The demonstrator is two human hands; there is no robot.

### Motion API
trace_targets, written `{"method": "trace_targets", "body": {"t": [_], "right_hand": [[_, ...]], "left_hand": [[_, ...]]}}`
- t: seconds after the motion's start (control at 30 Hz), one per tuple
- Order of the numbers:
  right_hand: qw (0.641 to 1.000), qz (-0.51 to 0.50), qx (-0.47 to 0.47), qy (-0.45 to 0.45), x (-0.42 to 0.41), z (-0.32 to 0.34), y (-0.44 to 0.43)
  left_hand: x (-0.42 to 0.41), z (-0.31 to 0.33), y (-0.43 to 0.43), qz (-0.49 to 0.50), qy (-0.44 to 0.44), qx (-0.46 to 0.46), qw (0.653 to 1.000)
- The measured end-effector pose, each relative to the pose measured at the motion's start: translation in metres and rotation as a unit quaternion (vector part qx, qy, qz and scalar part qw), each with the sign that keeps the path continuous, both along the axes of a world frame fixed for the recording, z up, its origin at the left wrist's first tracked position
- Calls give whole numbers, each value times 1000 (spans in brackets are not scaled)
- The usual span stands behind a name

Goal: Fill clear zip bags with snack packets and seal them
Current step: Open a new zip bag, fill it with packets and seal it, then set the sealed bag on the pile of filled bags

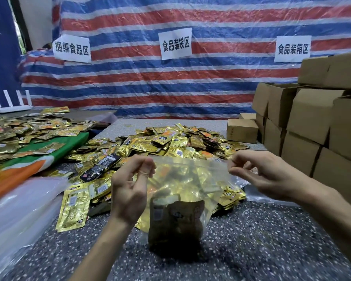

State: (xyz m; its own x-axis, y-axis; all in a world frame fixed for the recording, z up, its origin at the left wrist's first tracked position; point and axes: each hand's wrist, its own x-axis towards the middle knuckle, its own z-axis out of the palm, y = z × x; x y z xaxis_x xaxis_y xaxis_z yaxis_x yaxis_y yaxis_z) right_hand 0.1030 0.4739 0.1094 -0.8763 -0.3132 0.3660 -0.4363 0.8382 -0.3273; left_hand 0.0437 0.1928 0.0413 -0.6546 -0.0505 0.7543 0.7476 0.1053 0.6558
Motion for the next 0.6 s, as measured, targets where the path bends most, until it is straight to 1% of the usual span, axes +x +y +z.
{"method": "trace_targets", "body": {"t": [0.2, 0.23, 0.3, 0.37, 0.4, 0.5, 0.53, 0.6], "right_hand": [[999, -16, -30, 20, 11, -4, -5], [998, -22, -47, 26, 11, -6, -4], [990, -17, -137, 5, 10, -12, -3], [971, 15, -230, -59, 12, -16, -9], [968, 19, -233, -91, 11, -19, -13], [974, 7, -157, -162, 4, -28, -29], [975, 5, -142, -171, 2, -28, -31], [981, -15, -115, -152, 0, -15, -32]], "left_hand": [[4, 3, -2, 4, -30, -12, 999], [4, 6, 0, 5, -35, -16, 999], [5, 14, 7, -15, -43, -10, 999], [8, 23, 21, -52, -46, -14, 997], [9, 27, 31, -67, -45, -23, 996], [16, 34, 65, -129, -46, -19, 990], [19, 36, 74, -151, -46, -10, 987], [21, 35, 85, -176, -50, -4, 983]]}}
